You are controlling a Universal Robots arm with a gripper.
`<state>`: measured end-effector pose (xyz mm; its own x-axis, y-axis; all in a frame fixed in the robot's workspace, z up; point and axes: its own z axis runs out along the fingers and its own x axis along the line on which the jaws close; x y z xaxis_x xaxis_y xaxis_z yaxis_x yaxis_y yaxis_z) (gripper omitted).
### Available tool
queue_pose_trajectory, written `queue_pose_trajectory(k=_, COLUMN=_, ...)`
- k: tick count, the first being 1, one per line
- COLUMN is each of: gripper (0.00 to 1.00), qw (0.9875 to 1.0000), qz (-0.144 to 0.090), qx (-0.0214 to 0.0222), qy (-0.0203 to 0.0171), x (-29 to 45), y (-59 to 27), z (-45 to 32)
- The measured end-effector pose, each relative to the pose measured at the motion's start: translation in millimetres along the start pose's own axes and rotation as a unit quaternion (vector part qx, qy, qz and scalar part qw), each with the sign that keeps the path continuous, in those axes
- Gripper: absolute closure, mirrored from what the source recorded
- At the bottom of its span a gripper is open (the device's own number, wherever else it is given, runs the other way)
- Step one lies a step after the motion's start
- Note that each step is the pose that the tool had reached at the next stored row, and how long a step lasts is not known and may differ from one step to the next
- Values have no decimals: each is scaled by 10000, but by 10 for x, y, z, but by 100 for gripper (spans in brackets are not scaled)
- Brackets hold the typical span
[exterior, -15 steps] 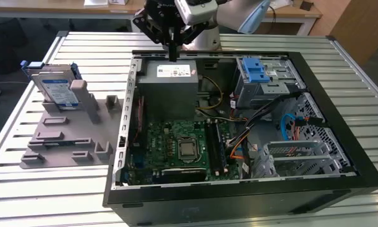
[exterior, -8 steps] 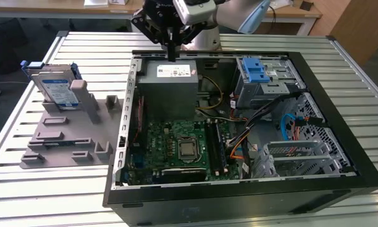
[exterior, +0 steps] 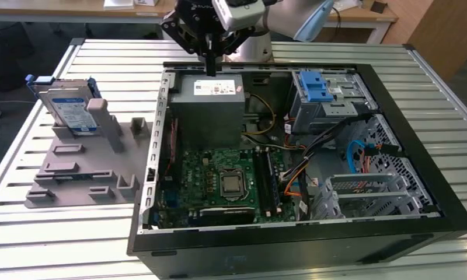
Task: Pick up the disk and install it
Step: 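Reach for the disk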
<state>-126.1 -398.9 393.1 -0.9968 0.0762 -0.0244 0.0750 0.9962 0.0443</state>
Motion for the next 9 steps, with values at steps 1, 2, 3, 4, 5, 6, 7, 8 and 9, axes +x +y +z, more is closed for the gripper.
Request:
queue_pose_trajectory(k=1, gripper=89, qw=10000, qz=0, qx=0, qy=0, x=2, y=0, z=0)
queue_pose_trajectory(k=2, gripper=89, qw=10000, qz=0, qx=0, qy=0, x=3, y=0, z=1)
queue_pose_trajectory(k=3, gripper=89, qw=10000, qz=0, qx=0, qy=0, x=5, y=0, z=1)
queue_pose_trajectory(k=4, gripper=89, qw=10000, qz=0, qx=0, qy=0, x=6, y=0, z=1)
queue_pose_trajectory(k=5, gripper=89, qw=10000, qz=0, qx=0, qy=0, x=7, y=0, z=2)
queue_pose_trajectory(k=6, gripper=89, qw=10000, qz=0, qx=0, qy=0, x=9, y=0, z=2)
queue_pose_trajectory(k=7, gripper=89, qw=10000, qz=0, qx=0, qy=0, x=10, y=-1, z=2)
queue_pose_trajectory(k=8, gripper=89, qw=10000, qz=0, qx=0, qy=0, x=13, y=-1, z=2)
queue_pose_trajectory(k=9, gripper=89, qw=10000, qz=0, qx=0, qy=0, x=14, y=-1, z=2)
